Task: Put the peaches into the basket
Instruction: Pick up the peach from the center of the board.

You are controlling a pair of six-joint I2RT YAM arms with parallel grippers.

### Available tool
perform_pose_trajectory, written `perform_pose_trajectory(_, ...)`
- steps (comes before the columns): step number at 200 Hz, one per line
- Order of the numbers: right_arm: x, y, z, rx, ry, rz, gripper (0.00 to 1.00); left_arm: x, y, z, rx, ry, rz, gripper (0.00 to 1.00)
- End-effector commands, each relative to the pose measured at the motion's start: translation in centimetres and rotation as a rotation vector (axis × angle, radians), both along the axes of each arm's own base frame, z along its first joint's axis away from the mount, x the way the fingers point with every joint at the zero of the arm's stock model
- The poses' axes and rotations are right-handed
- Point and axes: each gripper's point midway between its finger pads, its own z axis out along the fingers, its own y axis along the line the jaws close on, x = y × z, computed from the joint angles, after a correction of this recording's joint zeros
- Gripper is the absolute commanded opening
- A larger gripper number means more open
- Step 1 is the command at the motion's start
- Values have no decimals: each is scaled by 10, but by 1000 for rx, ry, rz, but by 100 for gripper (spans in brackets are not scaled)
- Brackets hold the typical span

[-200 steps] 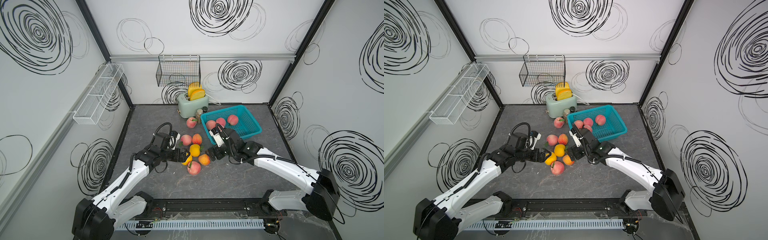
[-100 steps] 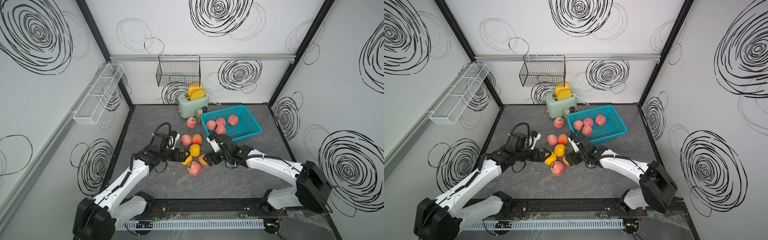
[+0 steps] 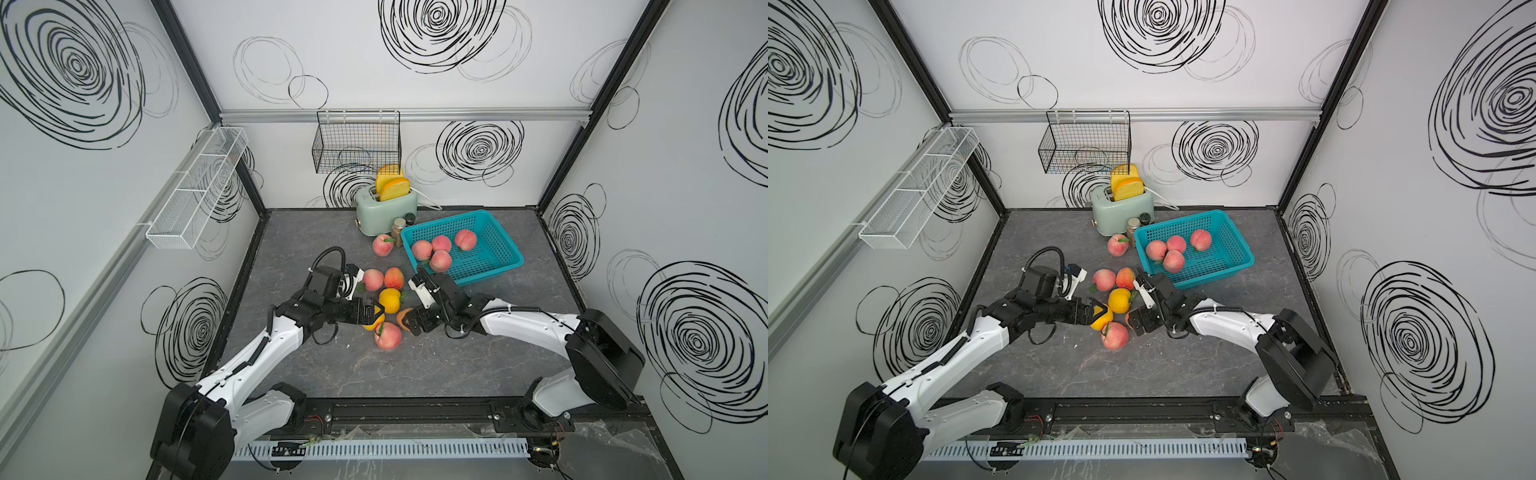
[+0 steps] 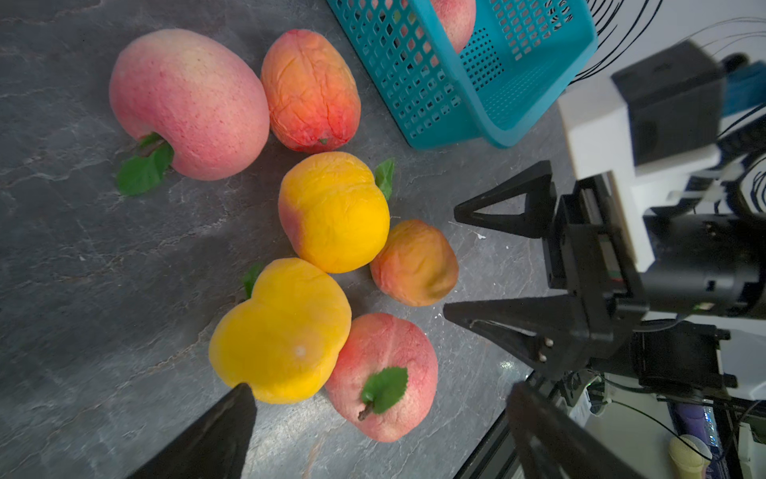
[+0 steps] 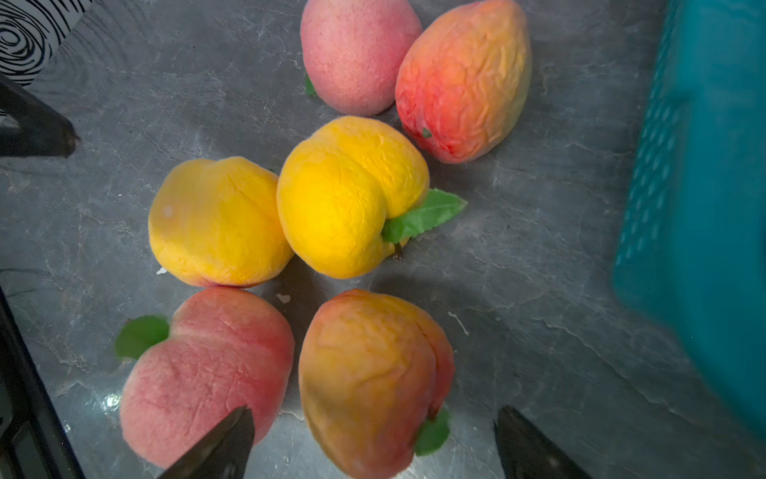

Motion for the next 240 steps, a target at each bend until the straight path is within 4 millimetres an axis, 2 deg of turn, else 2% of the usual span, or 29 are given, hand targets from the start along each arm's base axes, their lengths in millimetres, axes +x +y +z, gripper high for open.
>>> perform_pose_trajectory(1, -1, 4, -4, 18, 6, 4, 95, 6, -2, 3, -19, -24, -4, 98)
perform_pose_trajectory(74, -3, 11, -20, 14, 35, 33, 95, 5, -1, -1, -14, -16, -1, 98)
perform_pose_trajectory(209, 21, 17, -30, -11, 16, 50, 93, 13, -4, -6, -9, -10, -2, 98)
perform_pose_trajectory(240, 21, 16, -35, -16, 24, 53, 90, 13, -4, -8, -8, -5, 0, 98)
